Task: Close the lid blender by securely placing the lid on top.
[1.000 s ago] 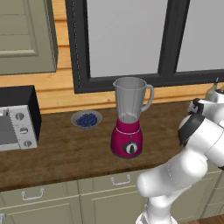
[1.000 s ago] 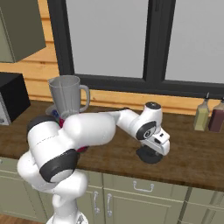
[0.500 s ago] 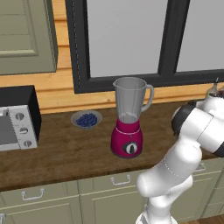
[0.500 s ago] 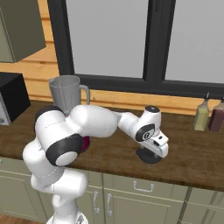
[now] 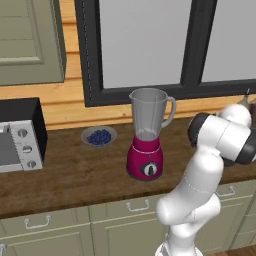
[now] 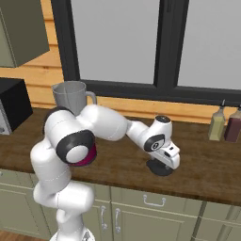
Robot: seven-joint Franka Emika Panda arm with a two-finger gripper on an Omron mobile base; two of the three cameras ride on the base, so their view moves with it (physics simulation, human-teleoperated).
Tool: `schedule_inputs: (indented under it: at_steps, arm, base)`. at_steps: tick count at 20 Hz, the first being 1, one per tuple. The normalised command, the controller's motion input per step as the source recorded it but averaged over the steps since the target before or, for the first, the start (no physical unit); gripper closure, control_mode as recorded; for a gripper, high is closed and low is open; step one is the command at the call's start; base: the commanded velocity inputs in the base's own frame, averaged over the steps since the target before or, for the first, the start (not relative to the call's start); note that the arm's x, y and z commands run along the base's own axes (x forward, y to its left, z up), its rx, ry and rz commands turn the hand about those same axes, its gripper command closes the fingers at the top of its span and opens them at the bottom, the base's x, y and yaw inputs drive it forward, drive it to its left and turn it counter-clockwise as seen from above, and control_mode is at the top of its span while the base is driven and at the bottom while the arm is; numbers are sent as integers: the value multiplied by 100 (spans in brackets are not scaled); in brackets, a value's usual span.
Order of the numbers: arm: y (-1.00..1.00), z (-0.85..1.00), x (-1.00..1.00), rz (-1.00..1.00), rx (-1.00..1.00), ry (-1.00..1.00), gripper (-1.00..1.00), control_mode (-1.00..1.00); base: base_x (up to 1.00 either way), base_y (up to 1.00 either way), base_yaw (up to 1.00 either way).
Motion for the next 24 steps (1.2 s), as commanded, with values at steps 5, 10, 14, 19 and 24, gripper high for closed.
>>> schedule_inputs:
  at_steps: [5,10,14,19,24]
  arm:
    - [-3,-22,16,0,0,0,-100,-100]
    - [-15,-21,13,0,0,0,-100,-100]
    - [-32,-21,9,0,0,0,-100,-100]
    - [-15,-2,12,0,0,0,-100,-100]
    - [0,-25,-2,0,0,0,100,-100]
  base:
    - [0,0,0]
    - [0,0,0]
    - [0,0,0]
    - [0,0,0]
    - [0,0,0]
